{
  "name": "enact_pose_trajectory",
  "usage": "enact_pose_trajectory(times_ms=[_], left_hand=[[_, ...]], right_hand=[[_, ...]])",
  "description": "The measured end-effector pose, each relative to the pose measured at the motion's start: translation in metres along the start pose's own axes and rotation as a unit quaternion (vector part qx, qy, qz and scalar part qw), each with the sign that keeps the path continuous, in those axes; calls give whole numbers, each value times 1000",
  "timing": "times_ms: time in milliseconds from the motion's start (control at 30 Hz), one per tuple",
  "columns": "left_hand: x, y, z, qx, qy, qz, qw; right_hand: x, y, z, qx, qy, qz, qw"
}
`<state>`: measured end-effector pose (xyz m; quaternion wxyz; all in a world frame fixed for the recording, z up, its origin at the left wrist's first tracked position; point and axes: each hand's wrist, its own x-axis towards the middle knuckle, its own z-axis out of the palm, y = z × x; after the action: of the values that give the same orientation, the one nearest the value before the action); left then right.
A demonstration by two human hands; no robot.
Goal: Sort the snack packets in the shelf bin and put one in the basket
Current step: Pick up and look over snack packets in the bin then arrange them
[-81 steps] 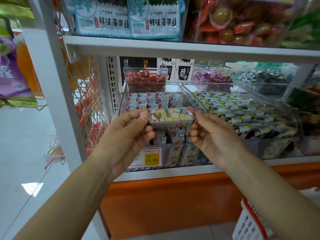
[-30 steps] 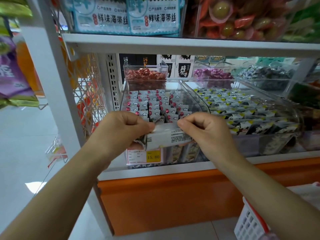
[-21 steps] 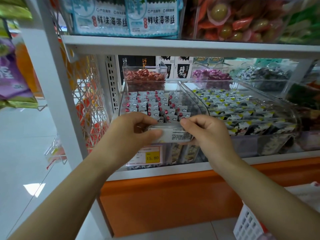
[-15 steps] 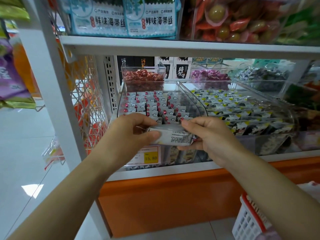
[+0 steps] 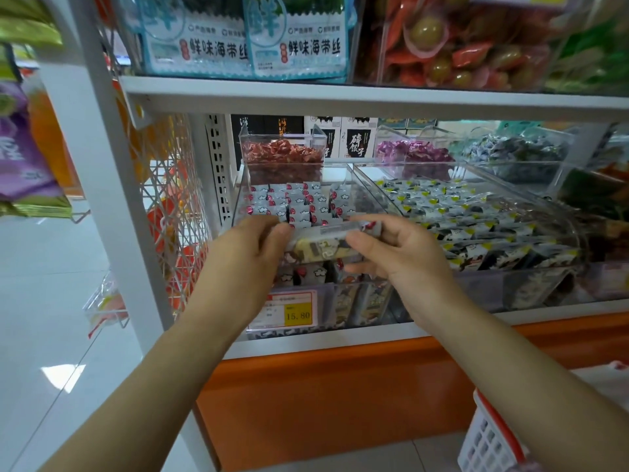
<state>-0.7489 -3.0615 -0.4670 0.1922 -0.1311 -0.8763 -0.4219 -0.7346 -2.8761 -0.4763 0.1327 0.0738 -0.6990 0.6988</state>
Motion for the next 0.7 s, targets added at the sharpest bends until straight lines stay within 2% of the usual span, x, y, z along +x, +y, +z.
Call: enact_pose_trajectory(times_ms=[100, 167, 233, 333, 433, 567, 700], left_hand=[[7, -9, -2, 212, 4, 83, 974], [13, -18, -1, 324, -46, 104, 939], [15, -26, 0, 379, -91, 97, 916], [17, -30, 3, 416, -112, 112, 896], [17, -30, 3, 419, -113, 118, 893], [17, -29, 1, 412, -122, 124, 894], [17, -30, 0, 398, -125, 127, 900]], right_hand=[[16, -5, 3, -31, 72, -30, 996], [33, -9, 7, -60, 108, -53, 991], [53, -12, 15, -96, 125, -72, 985], [82, -14, 29, -185, 102, -94, 973], [104, -12, 41, -263, 51, -122, 956], [123, -9, 55, -395, -24, -164, 904], [135, -4, 67, -482, -98, -150, 858]])
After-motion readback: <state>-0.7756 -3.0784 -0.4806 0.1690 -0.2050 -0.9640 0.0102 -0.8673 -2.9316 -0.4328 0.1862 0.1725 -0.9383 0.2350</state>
